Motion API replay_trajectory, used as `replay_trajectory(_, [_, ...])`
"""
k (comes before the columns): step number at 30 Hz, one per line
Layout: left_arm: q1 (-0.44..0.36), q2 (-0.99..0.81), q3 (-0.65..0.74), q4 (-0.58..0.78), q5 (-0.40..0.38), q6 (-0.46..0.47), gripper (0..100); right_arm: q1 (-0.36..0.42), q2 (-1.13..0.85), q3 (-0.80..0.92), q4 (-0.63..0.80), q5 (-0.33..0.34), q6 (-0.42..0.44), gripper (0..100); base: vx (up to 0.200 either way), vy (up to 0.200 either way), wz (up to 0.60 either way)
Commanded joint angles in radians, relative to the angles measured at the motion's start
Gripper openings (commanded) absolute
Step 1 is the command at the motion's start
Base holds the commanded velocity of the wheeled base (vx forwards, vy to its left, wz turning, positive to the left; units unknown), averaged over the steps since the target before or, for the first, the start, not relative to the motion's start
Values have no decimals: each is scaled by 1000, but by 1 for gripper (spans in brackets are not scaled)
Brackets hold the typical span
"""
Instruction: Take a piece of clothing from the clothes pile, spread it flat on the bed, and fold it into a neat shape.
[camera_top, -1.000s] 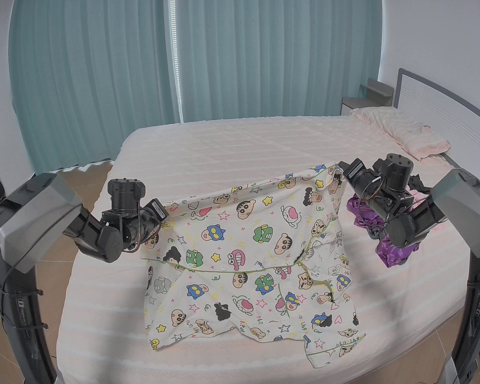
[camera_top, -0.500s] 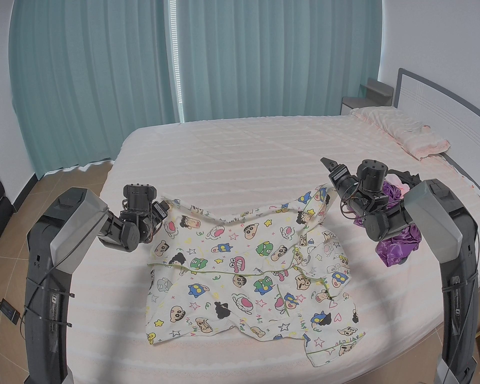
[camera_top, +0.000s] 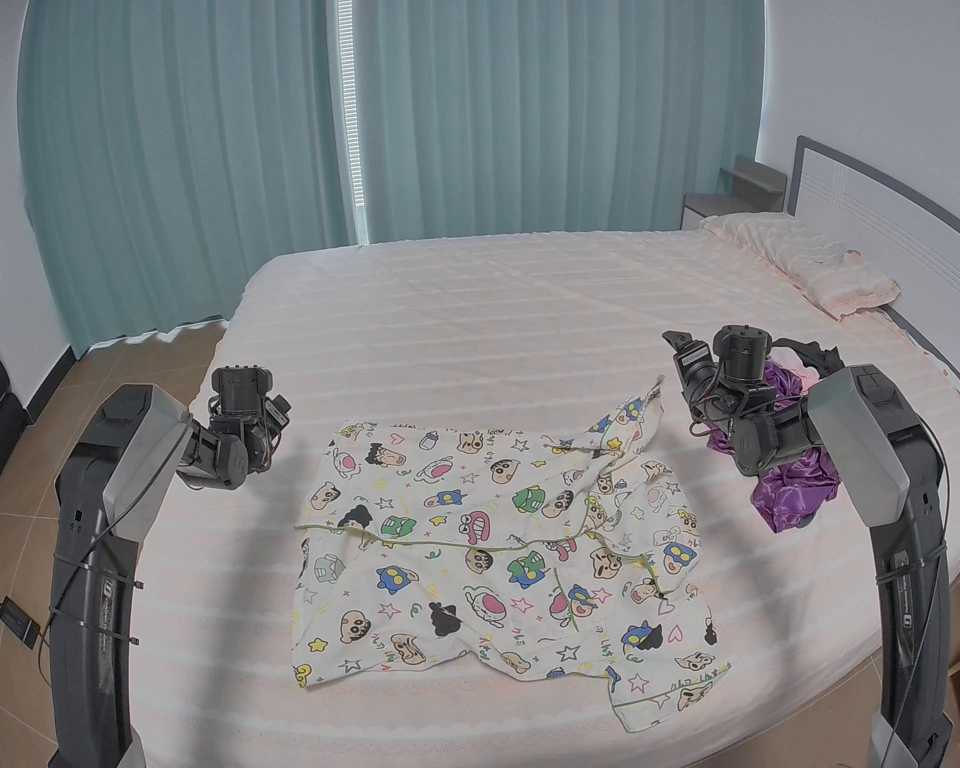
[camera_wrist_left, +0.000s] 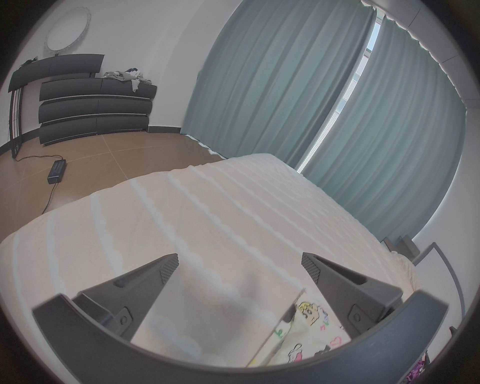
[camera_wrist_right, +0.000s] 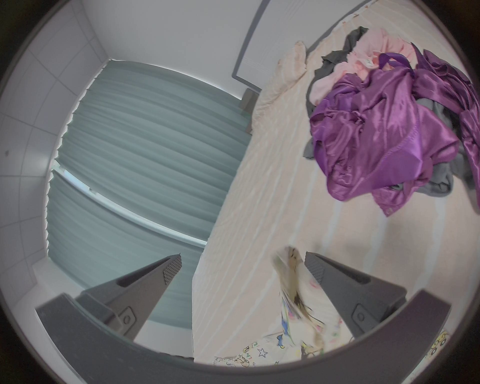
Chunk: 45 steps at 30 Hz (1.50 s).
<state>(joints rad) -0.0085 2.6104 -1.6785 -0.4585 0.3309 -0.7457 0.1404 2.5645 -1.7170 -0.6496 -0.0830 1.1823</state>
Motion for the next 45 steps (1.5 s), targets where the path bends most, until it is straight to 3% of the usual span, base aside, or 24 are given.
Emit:
replay_trajectory(1, [2, -99, 122, -2, -58, -35, 100, 5, -46, 4, 53, 3, 34, 100, 0, 0, 0])
replay_trajectory(4, [-1, -171, 212, -3, -127, -64, 100, 1, -86, 66, 70, 11, 20, 100, 0, 0, 0])
replay_trajectory(6, [-7, -271, 352, -8, -228, -72, 100, -7, -175, 224, 67, 108, -38, 100, 0, 0, 0])
replay_trajectory(9, [-10, -340, 457, -19, -288, -73, 100, -12, -242, 350, 47, 169, -89, 100, 0, 0, 0])
replay_trajectory(12, [-13, -480, 706, -77, -409, -70, 100, -15, -346, 593, -62, 195, -178, 100, 0, 0, 0])
replay_trajectory(13, [-13, -480, 706, -77, -409, -70, 100, -15, -346, 593, -62, 195, -178, 100, 0, 0, 0])
replay_trajectory(16, [-14, -602, 964, -137, -530, -58, 100, -12, -431, 863, -228, 223, -228, 100, 0, 0, 0])
replay_trajectory(19, [-21, -658, 1114, -173, -579, -53, 100, -4, -478, 1059, -367, 281, -240, 100, 0, 0, 0])
replay_trajectory(24, [-59, -731, 1292, -249, -673, -52, 100, 15, -503, 1255, -522, 305, -259, 100, 0, 0, 0])
replay_trajectory(35, [-162, -678, 1326, -289, -699, -27, 100, 61, -491, 1441, -731, 307, -260, 100, 0, 0, 0])
replay_trajectory(38, [-179, -633, 1313, -296, -688, -24, 100, 68, -491, 1441, -734, 307, -259, 100, 0, 0, 0])
replay_trajectory(45, [-182, -504, 1336, -451, -613, -17, 100, 90, -494, 1438, -736, 304, -259, 100, 0, 0, 0])
